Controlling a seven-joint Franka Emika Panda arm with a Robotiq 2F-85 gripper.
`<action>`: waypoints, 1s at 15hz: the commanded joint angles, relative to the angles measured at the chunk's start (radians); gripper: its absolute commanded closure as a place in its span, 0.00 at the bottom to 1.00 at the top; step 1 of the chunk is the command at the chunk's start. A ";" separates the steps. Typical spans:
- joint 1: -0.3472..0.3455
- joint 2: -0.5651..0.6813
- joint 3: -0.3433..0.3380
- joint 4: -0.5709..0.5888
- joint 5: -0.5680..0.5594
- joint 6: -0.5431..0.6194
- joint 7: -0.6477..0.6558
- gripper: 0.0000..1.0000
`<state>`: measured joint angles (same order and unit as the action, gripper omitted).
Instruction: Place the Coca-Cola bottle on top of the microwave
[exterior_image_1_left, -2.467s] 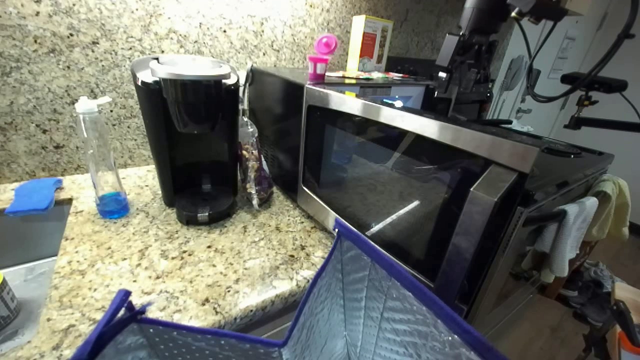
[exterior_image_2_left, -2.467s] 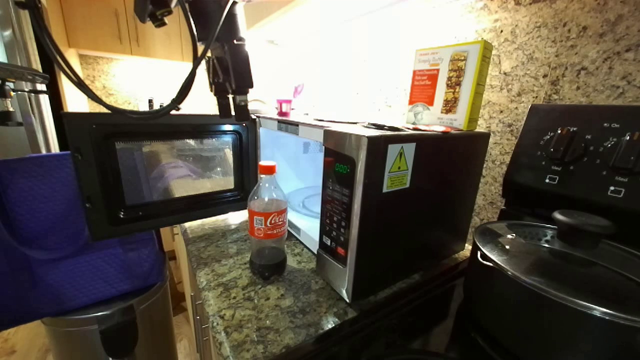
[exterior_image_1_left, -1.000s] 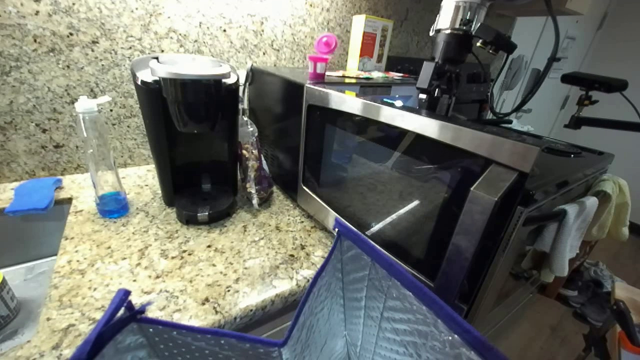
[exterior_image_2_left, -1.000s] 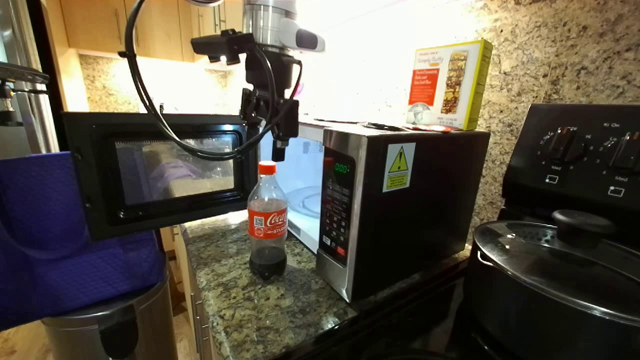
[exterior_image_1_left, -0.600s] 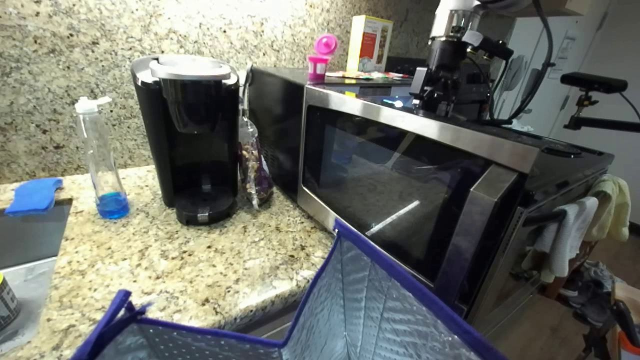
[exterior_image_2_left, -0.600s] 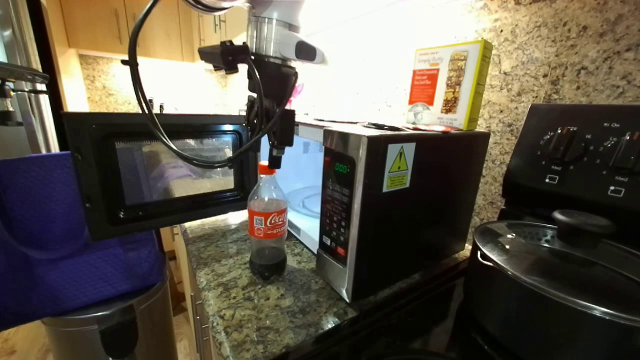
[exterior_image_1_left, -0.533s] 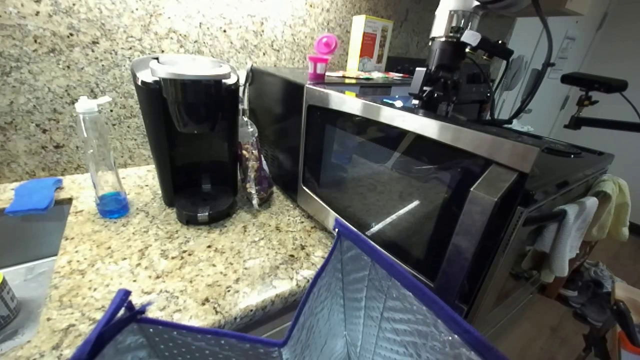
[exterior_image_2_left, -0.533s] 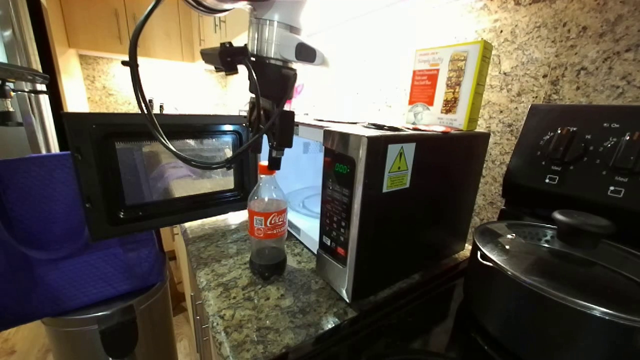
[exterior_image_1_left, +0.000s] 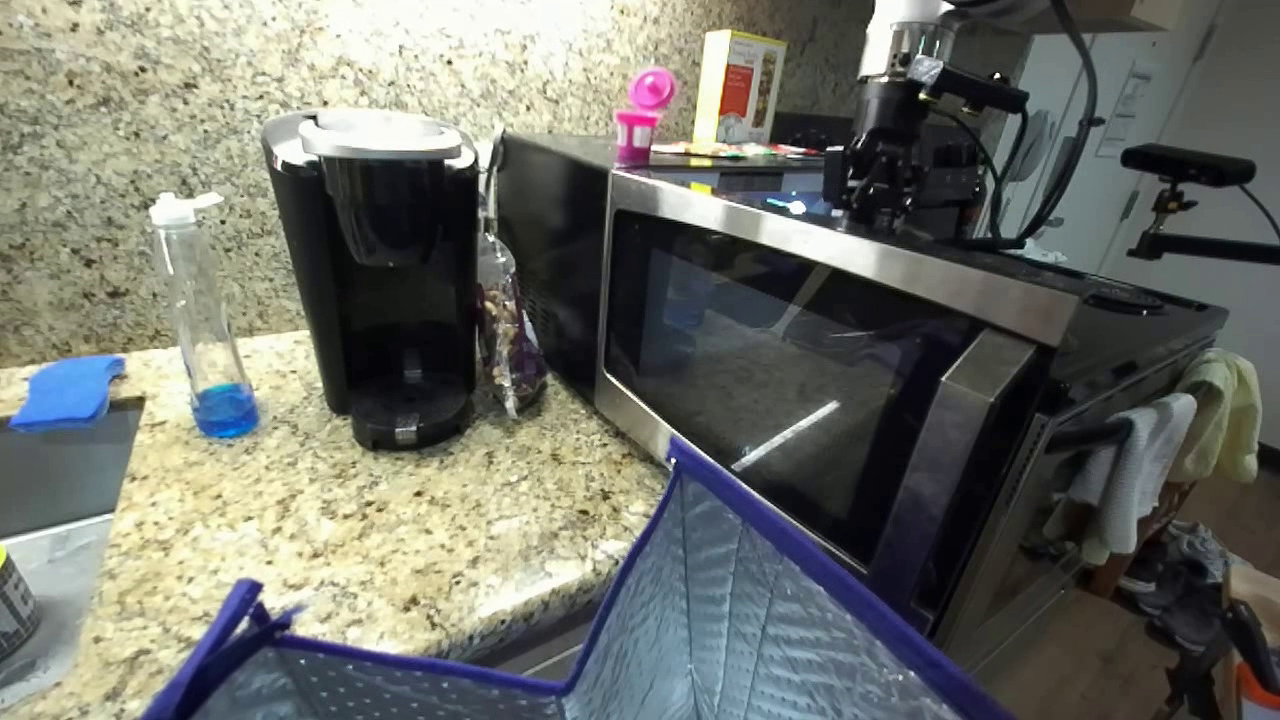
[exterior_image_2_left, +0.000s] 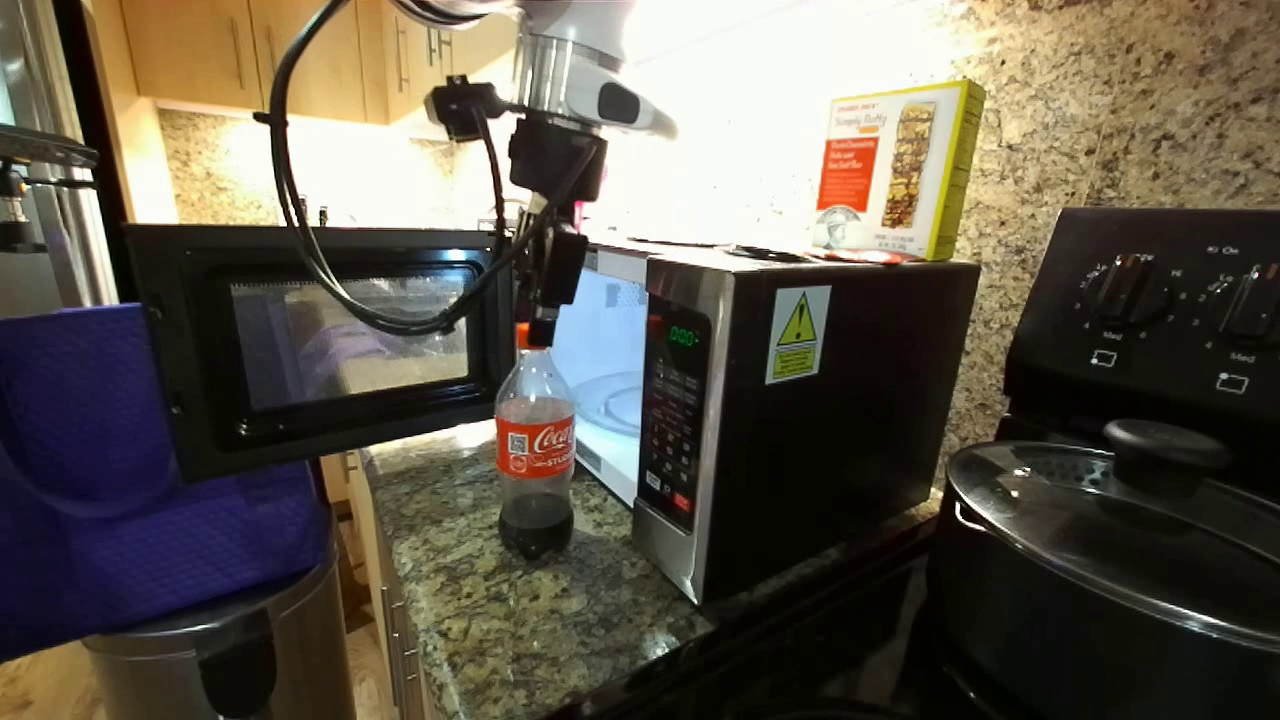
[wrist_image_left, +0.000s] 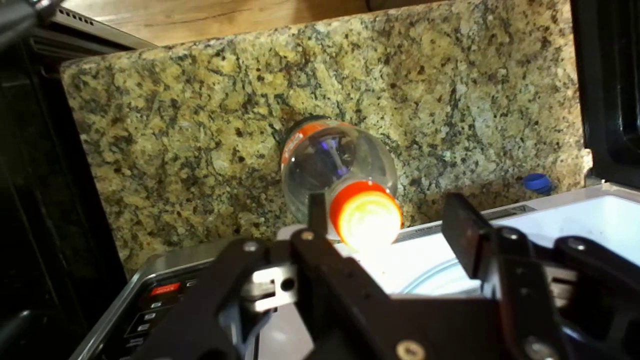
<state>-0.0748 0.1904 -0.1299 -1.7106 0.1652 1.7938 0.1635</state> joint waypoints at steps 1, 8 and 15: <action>-0.015 0.029 0.007 0.053 0.006 -0.062 0.045 0.68; -0.016 0.036 0.006 0.072 0.001 -0.074 0.051 0.92; 0.016 -0.030 0.010 0.094 -0.152 -0.069 0.079 0.92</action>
<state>-0.0716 0.1993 -0.1303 -1.6359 0.0887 1.7455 0.2077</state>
